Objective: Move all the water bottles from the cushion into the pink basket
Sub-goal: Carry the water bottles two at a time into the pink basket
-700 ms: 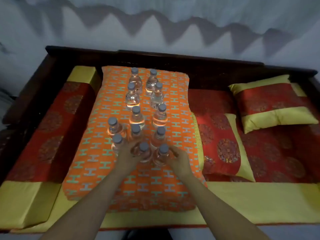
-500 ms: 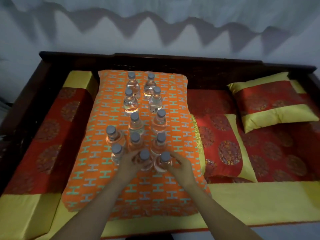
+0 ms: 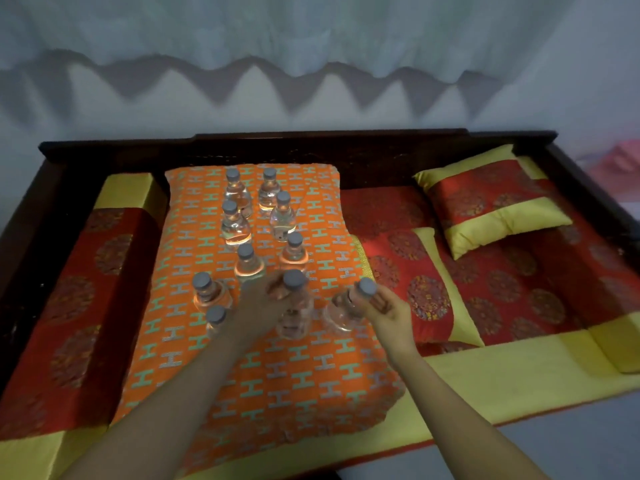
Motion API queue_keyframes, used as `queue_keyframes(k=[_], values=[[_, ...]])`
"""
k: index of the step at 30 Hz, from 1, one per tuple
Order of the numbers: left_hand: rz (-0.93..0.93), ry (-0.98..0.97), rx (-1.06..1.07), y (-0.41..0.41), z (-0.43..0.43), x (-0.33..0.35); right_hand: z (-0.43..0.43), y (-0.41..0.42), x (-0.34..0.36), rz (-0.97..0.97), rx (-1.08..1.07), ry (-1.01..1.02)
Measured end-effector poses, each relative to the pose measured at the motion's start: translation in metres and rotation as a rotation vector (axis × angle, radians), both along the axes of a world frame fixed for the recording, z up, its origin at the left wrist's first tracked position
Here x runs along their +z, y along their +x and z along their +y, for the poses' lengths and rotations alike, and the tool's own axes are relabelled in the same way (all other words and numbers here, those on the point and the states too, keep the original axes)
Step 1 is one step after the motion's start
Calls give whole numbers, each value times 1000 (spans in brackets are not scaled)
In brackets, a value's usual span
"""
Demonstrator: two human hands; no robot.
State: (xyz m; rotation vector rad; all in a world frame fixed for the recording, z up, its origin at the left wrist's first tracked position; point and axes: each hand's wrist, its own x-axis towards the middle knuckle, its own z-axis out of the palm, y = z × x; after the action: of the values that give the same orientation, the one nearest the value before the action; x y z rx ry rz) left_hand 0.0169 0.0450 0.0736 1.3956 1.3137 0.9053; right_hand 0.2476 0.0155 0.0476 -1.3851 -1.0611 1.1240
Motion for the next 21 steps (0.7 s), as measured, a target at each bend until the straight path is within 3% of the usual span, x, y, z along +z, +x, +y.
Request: queue_keyframes(k=[5, 14, 21], values=[[-14, 118, -124, 55, 9, 33, -23, 55, 41, -26, -192, 87], [-123, 91, -450, 208, -41, 61, -139, 190, 87, -111, -569, 106], [-139, 53, -567, 348, -98, 90, -254, 314, 107, -207, -822, 79]])
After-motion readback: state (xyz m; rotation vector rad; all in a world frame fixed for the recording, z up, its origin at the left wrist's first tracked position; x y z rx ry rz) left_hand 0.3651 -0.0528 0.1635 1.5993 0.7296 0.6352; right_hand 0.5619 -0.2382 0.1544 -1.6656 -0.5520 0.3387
